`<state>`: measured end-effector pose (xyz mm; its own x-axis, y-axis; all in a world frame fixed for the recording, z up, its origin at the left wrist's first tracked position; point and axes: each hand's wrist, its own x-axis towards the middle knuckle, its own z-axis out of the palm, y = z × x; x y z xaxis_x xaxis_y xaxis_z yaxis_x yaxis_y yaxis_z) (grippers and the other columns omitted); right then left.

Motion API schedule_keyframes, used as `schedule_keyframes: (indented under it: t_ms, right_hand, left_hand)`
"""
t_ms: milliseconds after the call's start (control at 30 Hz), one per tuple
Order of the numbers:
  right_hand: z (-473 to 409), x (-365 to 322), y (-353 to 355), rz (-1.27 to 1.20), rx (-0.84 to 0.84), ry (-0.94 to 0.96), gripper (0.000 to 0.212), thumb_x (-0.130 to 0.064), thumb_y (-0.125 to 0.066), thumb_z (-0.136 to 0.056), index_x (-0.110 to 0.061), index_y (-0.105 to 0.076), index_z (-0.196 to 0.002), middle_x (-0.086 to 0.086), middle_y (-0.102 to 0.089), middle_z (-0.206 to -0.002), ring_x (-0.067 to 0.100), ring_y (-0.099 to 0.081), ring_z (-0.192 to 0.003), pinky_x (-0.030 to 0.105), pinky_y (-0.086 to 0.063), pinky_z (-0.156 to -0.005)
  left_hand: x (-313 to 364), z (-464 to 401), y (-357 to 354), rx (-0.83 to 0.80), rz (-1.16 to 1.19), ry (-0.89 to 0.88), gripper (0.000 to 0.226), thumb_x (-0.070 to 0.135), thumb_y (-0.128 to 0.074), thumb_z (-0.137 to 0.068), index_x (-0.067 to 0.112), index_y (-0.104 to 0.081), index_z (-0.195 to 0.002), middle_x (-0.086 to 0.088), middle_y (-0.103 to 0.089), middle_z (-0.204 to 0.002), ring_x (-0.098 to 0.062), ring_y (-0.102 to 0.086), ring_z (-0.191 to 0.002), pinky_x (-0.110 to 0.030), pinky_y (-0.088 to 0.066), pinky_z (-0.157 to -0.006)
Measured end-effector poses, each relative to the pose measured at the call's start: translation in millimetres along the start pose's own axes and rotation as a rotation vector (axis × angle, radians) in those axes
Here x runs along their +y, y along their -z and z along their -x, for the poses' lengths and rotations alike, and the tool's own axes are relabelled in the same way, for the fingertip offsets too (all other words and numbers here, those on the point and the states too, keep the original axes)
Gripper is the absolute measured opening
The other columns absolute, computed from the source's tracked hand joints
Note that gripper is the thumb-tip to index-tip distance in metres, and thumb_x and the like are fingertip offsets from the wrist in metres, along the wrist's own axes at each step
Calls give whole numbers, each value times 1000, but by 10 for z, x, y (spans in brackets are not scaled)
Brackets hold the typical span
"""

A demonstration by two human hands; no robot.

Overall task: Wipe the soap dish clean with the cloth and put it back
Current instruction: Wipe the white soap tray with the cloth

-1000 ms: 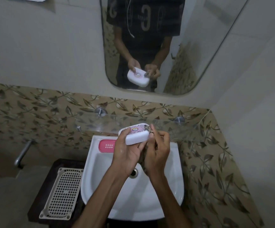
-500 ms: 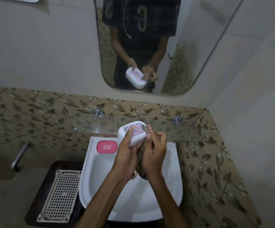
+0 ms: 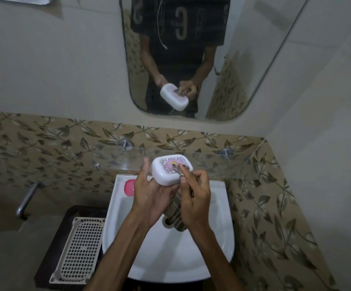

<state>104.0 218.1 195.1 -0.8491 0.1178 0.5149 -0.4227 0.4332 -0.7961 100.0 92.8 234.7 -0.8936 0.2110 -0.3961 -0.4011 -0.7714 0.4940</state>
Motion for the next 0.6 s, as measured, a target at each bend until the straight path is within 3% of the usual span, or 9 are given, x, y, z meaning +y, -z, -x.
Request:
schedule_keyframes:
  t_ms: [133, 233, 300, 400, 500, 600]
  right_hand:
    - [-94, 53, 181, -40, -56, -16, 31, -22, -53, -103, -24, -72, -127, 2, -53, -103, 10, -59, -97, 24, -55, -79]
    - [-165, 26, 289, -38, -145, 46, 29, -14, -56, -102, -17, -76, -122, 7, -54, -104, 18, -60, -98, 31, -55, -78]
    - [-191, 41, 338, -21, -173, 45, 29, -8, -57, -101, -13, -77, -121, 6, -54, -104, 21, -61, -97, 33, -54, -79]
    - [-194, 14, 395, -49, -173, 35, 31, -7, -56, -100, -14, -77, -122, 6, -55, -105, 21, -62, -97, 28, -51, -81]
    - [-206, -30, 425, -54, -154, 43, 30, -9, -55, -101, -8, -75, -123, 7, -59, -105, 15, -62, -98, 19, -48, -82]
    - [-230, -57, 427, -66, -172, 36, 31, -10, -55, -101, -6, -74, -125, 6, -63, -109, 17, -65, -101, 22, -49, -85]
  left_hand:
    - [182, -27, 125, -38, -53, 149, 82, 70, -47, -93, 3, -61, -139, -27, -52, -149, -47, -38, -146, -60, -14, -125]
    - [249, 0, 158, -100, -12, 202, 75, 53, -54, -94, 0, -51, -147, -29, -47, -152, -48, -36, -146, -63, -16, -122]
    - [244, 41, 178, -147, 33, 234, 66, 36, -47, -95, -2, -47, -148, -30, -46, -152, -48, -39, -144, -65, -22, -120]
    - [217, 112, 194, -203, 128, 271, 64, 20, -29, -92, -7, -44, -148, -31, -43, -153, -47, -42, -142, -58, -22, -123]
    - [148, 171, 226, -184, 128, 292, 63, 9, -21, -89, -7, -55, -140, -29, -56, -142, -42, -59, -125, -49, -41, -115]
    - [90, 221, 235, -196, 37, 319, 56, -4, -27, -85, -11, -66, -125, -29, -65, -126, -40, -69, -108, -45, -57, -96]
